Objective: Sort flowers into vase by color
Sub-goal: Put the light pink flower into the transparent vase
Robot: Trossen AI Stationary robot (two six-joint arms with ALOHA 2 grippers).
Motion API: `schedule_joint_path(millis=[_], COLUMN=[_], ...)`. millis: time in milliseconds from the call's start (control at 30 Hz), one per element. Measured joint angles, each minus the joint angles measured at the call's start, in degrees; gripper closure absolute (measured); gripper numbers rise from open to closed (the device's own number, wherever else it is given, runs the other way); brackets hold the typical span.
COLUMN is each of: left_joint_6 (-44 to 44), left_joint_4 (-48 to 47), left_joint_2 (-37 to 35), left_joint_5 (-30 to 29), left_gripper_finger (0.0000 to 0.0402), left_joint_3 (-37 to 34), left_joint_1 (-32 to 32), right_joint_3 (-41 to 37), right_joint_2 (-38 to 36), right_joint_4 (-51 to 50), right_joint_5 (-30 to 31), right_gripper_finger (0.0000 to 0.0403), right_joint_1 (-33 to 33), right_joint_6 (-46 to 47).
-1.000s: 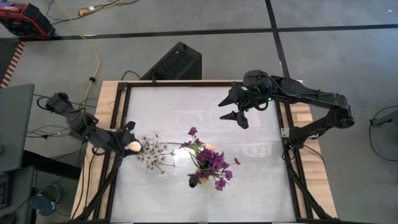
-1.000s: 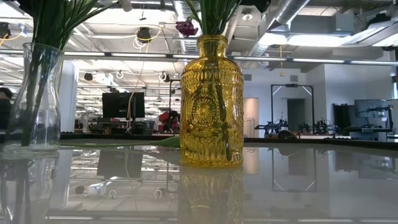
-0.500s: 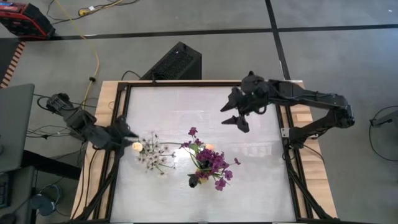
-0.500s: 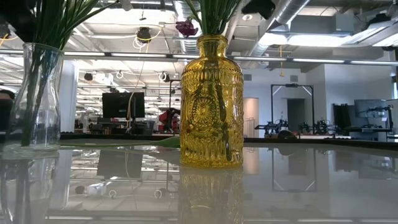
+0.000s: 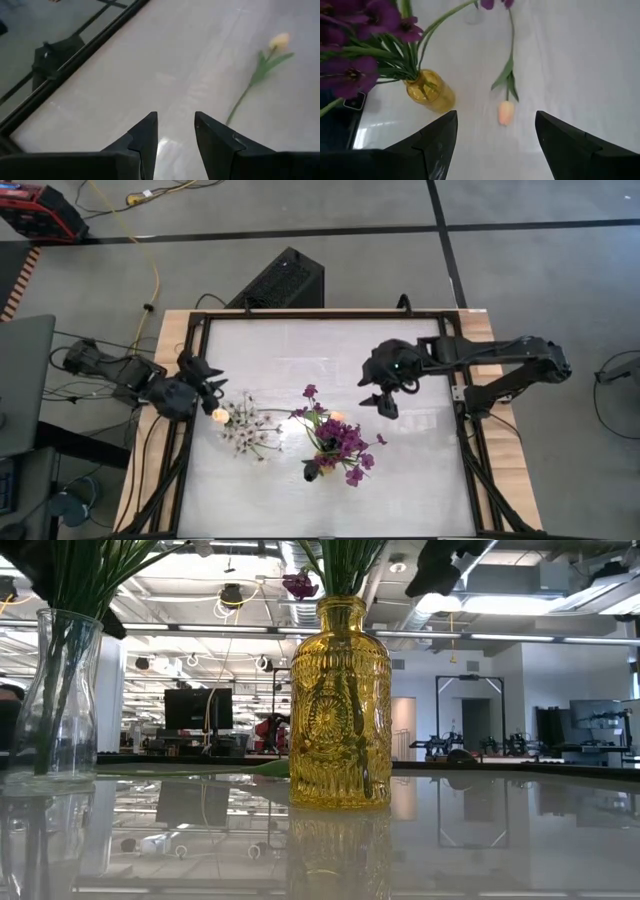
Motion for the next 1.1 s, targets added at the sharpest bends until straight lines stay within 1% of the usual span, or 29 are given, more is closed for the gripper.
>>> schedule_joint_path(millis=[100, 200, 233, 367, 433, 567, 667, 733, 800, 867, 1000, 1100], left_joint_6=[7.54, 18.10, 21.07, 30.10, 33.95, 41.28, 44.46, 45.71, 46.85, 48.17, 48.79, 50.45], left_joint_4=[7.08, 15.09, 16.67, 18.17, 19.86, 27.13, 31.78, 33.95, 36.51, 37.97, 40.76, 41.04], left_joint_2=[0.17, 0.09, 0.13, 2.67, 4.81, 10.67, 17.06, 21.74, 26.02, 30.19, 37.58, 43.09], left_joint_5=[3.97, 8.06, 8.28, 6.71, 9.08, 16.76, 27.35, 35.26, 41.70, 44.68, 45.85, 46.41], left_gripper_finger=[0.0285, 0.0285, 0.0285, 0.0285, 0.0285, 0.0285, 0.0285, 0.0285, 0.0285, 0.0285, 0.0285, 0.0285], left_joint_3=[0.00, 1.51, 2.55, 6.50, 7.35, 7.82, 7.82, 7.72, 7.72, 7.74, 7.74, 7.74], left_joint_1=[4.81, 9.44, 11.05, 18.93, 23.16, 32.28, 39.12, 42.12, 43.38, 43.64, 42.46, 41.34], right_joint_3=[-1.02, -1.70, -1.82, -2.20, -2.21, -2.21, -2.21, -2.21, -2.21, -2.21, -2.21, -2.21], right_joint_2=[0.03, 0.04, 0.04, 0.04, 0.04, 0.04, 0.04, 0.04, 0.04, 0.04, 0.04, 0.04], right_joint_4=[1.29, 2.08, 1.97, 1.95, 2.01, 2.14, 2.14, 2.18, 2.17, 2.16, 2.16, 2.16], right_joint_5=[0.96, 2.41, 2.91, 3.68, 3.77, 5.76, 8.55, 10.46, 12.48, 14.15, 15.66, 17.87], right_gripper_finger=[0.0111, 0.0111, 0.0111, 0.0111, 0.0111, 0.0111, 0.0111, 0.0111, 0.0111, 0.0111, 0.0111, 0.0111], right_joint_1=[2.29, 4.22, 4.82, 6.89, 8.04, 10.54, 12.47, 13.76, 15.37, 16.97, 19.67, 21.51], right_joint_6=[0.09, 0.88, 1.41, 3.04, 3.77, 4.65, 5.05, 6.04, 7.03, 7.91, 9.58, 10.41])
